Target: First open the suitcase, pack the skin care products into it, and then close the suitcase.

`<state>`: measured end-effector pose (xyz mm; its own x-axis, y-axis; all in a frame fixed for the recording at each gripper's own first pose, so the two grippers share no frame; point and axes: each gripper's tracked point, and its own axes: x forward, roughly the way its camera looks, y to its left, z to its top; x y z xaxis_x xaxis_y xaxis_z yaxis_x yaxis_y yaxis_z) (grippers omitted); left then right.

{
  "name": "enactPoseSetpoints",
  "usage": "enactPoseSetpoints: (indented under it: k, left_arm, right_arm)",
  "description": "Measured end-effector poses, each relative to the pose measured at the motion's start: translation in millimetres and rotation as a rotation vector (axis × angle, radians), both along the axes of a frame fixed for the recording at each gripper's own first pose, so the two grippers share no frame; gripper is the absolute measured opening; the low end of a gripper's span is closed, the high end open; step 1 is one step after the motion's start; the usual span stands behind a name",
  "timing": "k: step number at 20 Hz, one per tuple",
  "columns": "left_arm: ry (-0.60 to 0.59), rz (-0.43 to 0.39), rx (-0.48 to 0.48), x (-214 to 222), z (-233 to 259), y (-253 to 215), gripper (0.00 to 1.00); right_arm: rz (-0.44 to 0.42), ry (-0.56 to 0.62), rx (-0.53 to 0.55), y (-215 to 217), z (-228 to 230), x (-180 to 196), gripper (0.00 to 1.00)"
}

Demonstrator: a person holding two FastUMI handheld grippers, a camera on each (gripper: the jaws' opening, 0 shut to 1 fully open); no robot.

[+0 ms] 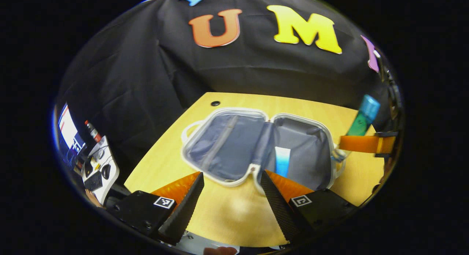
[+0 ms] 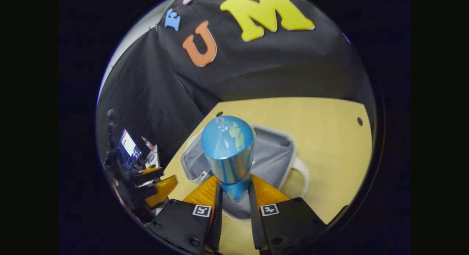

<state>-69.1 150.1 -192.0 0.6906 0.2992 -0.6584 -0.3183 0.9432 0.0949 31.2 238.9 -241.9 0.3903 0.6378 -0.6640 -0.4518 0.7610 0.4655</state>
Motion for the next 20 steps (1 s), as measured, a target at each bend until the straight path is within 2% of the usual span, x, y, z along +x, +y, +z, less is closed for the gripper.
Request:
enactPoseSetpoints:
  k: [4,7,10,14,20]
  left_arm:
    - [0.002,0.076,-0.021,-43,-5,47,0.99]
    - [0.017,0.103,-0.056,-56,-17,62,0.99]
    - [0.039,0.106,-0.09,-60,-27,67,0.99]
    - [-0.008,0.115,-0.156,-47,-21,60,1.0]
    - [-0.046,0.081,-0.15,-36,-11,64,0.99]
  right_arm:
    - [-0.099,0.214,-0.067,14,-67,-3,0.32]
    - [-0.179,0.287,-0.114,14,-98,-1,0.32]
    - [-0.203,0.286,-0.145,15,-105,2,0.32]
    - [-0.257,0.271,-0.195,20,-114,17,0.32]
    - [-0.326,0.303,-0.262,15,-126,19,0.32]
